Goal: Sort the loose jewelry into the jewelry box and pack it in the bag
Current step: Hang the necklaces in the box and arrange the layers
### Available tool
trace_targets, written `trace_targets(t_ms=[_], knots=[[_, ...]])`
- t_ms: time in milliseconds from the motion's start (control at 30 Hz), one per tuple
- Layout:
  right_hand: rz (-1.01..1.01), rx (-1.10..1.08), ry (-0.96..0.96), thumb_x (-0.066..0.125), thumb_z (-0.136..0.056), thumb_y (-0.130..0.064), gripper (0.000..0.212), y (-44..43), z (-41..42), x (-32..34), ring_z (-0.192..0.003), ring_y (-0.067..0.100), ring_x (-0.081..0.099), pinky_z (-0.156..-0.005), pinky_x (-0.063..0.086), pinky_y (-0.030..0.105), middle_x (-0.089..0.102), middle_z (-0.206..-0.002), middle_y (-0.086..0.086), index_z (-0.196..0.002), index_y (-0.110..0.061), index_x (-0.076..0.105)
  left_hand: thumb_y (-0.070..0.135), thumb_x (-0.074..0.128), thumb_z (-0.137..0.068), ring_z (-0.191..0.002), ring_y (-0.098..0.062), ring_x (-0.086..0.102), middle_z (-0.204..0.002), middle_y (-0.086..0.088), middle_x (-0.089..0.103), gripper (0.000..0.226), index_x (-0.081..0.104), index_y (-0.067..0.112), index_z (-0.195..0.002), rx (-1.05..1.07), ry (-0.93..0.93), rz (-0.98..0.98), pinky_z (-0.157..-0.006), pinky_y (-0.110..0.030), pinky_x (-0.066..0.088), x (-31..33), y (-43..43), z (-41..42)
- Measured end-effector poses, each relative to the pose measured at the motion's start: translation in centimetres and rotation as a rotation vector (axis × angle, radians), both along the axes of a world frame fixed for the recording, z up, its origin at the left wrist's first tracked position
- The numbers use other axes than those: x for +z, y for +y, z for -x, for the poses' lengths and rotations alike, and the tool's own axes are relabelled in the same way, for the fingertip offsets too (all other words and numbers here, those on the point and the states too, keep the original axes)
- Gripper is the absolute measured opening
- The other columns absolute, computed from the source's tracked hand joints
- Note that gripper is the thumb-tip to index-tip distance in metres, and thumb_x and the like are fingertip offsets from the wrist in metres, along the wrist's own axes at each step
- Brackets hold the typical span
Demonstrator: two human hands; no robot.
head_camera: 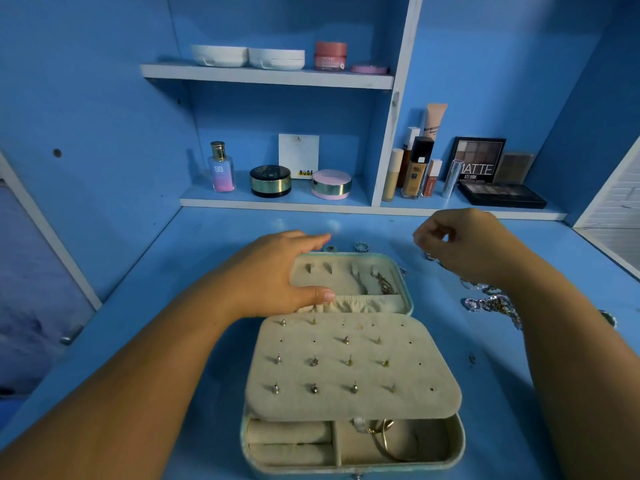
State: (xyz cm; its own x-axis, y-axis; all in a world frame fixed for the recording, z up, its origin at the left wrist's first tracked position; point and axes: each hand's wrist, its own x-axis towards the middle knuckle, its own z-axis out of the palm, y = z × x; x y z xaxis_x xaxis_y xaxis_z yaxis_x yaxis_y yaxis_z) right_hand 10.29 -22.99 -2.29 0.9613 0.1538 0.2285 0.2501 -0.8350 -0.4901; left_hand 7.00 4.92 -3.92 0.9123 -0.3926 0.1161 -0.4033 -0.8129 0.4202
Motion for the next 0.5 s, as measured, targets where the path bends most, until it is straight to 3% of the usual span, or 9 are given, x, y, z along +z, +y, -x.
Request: trace_targets(t_ms=[100,233,367,500], knots=[[0.126,-0.135,0.036,0.057,-0.091,-0.022,0.008,-1.6,-0.5,0.0,-0.076,0.018,0.057,-0.062,0.042,0.027,0.062,-0.085,-0.003,-0.089,-0.022,0.064,0.058,0.071,-0.076,-0.133,0.001,0.04,-0.145,0.022,0.043,0.076,0.044,0.036,-0.143,-0.003,0.056,-0.01,-0.112,-0.022,0.031,-0.4,0.2,-0.3],[0.223,-0.232,0.127,0.059,-0.089,-0.022,0.007,-2.7,-0.8,-0.3,-0.079,0.019,0.054,-0.07,0.042,0.028,0.065,-0.09,0.002,-0.083,-0.02,0.064,0.058,0.068,-0.077,-0.131,0.007,0.035,-0.149,0.026,0.035,0.078,0.036,0.04,-0.146,0.002,0.092,0.019,-0.109,-0.016,0.025,-0.6,0.2,-0.2],[0.278,-0.221,0.227,0.067,-0.085,-0.028,0.01,-2.5,-0.7,-0.5,-0.08,0.02,0.057,-0.07,0.045,0.029,0.066,-0.091,0.003,-0.086,-0.018,0.071,0.055,0.065,-0.082,-0.124,0.013,0.03,-0.149,0.027,0.03,0.076,0.032,0.037,-0.149,-0.022,0.121,0.024,-0.106,-0.012,0.022,-0.9,0.1,-0.4],[0.254,-0.196,0.247,0.065,-0.087,-0.022,0.003,-2.1,-0.6,-0.6,-0.082,0.02,0.055,-0.073,0.043,0.03,0.063,-0.092,0.003,-0.086,-0.019,0.066,0.054,0.067,-0.08,-0.124,0.012,0.031,-0.139,0.032,0.031,0.076,0.035,0.037,-0.147,-0.004,0.111,0.069,-0.107,-0.013,0.024,-1.2,0.1,-0.3]])
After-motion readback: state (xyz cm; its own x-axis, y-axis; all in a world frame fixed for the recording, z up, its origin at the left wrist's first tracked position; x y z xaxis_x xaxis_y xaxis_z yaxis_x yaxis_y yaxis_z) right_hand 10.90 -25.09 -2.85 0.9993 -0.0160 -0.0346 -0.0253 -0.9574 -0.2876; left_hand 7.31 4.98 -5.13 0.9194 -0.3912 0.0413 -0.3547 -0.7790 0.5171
